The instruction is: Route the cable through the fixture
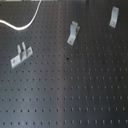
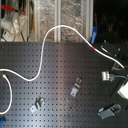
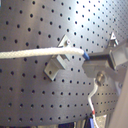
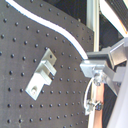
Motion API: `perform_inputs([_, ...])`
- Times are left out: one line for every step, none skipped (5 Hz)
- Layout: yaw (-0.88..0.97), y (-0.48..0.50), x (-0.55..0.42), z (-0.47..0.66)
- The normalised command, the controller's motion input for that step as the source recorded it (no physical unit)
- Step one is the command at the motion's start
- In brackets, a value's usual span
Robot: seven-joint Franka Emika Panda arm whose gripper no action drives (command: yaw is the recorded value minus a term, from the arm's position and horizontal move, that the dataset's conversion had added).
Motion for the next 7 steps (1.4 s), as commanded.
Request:
perform_inputs([0.00,-0.001,0.000,0.03])
perform_inputs([0.00,0.105,-0.114,0.00])
perform_inputs([0.72,0.324,-0.148,0.01])
perform_inputs([0.88,0.190,-0.113,0.07])
perform_inputs([0.86,0.220,-0.132,0.10])
perform_inputs([0.83,0.275,-0.157,0.10])
perform_inputs([0.78,0.364,-0.194,0.09])
